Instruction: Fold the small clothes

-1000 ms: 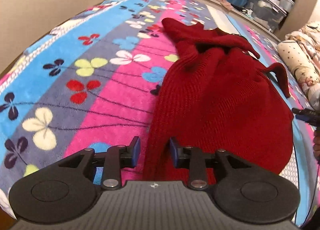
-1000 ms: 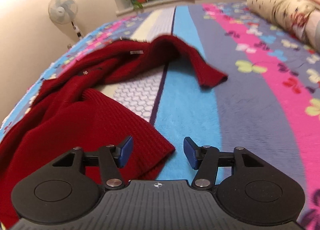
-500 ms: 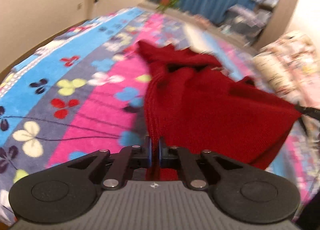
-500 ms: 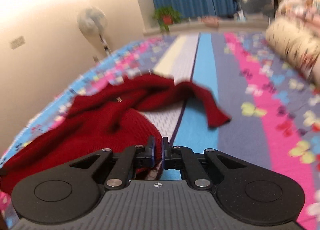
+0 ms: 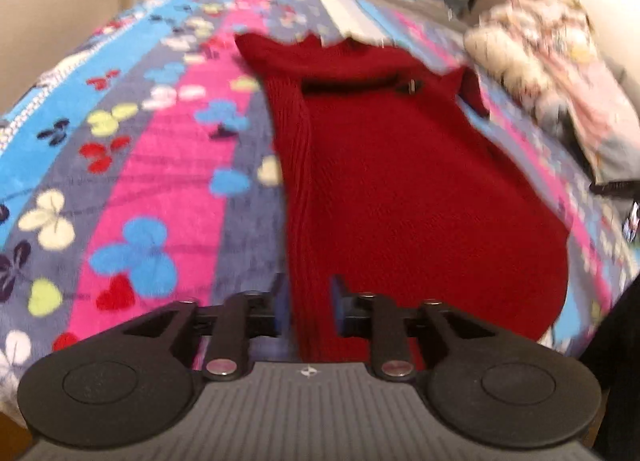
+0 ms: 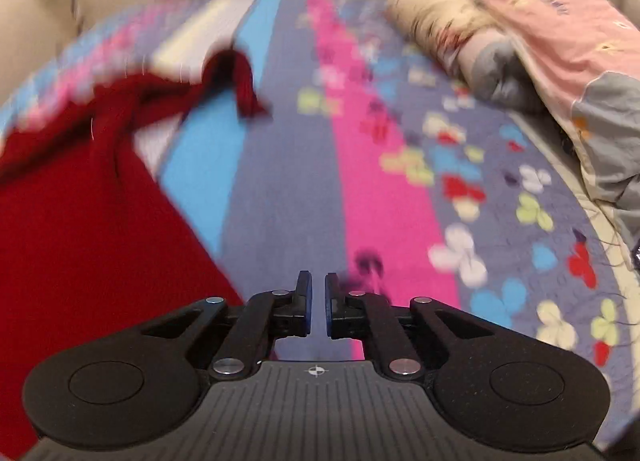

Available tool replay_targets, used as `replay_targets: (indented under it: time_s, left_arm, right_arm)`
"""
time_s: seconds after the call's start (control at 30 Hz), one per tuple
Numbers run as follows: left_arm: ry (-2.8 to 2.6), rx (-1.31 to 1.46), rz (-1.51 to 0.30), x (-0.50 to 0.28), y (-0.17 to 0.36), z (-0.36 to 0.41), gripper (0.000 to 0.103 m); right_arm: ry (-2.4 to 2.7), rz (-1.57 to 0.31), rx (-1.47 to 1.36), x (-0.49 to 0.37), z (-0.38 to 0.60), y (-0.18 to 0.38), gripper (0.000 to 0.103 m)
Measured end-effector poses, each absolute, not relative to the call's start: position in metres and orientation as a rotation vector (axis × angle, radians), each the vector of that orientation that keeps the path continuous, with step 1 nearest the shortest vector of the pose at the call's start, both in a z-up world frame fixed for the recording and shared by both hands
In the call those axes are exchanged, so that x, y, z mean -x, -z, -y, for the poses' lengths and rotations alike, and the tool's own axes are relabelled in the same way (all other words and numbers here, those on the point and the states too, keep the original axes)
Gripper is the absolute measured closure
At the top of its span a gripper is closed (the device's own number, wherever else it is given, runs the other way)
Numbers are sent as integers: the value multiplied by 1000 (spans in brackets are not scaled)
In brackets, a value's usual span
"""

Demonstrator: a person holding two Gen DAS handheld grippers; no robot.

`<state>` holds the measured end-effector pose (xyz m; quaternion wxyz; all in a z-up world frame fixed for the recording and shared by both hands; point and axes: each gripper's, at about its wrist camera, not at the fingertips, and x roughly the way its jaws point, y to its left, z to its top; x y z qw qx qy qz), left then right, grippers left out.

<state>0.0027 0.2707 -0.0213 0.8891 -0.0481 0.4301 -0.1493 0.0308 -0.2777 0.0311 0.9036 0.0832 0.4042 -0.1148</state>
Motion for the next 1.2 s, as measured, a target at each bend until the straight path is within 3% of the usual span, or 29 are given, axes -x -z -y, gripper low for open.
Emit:
replay_targets:
  time_s: [0.1,0.17,0.23,0.57,0.63,0.73,1.0,1.17,1.2]
  left_arm:
    - [287,120,-862,-16,17,-265,74]
    - [263,107,-852,-27,13,-258,74]
    - [241,96,-842,-37,10,-248,74]
    - [227,-150,-693,-77,11,-178,74]
    - [226,-172,-676,-97,11,-166,75]
    - [208,-166,-660,-139,11,-141,75]
    - [187,-184,-667,-248,30,-44,75]
    - [102,-245,-721,-309,59,7,67]
    - [85,-269,-711,-317,64,14,60]
  right_arm:
    - [75,-776,-226,-50,267,-38,87]
    - [-42,-766,-198,-65,255,-36,66]
    - [-116,-767,-149,-78,238,-31,63]
    - [-154,-1027,-11,-139,201,32,62]
    - [-154,-1028,-3,-138,197,31,66]
    - [-183,-1039,-24,-136,198,31,82]
    - [-202,-1067,12,-140,193,31,83]
    - [-227,-1067,106,-141,181,31,81]
    - [-229,-1069,101,-142,181,32,81]
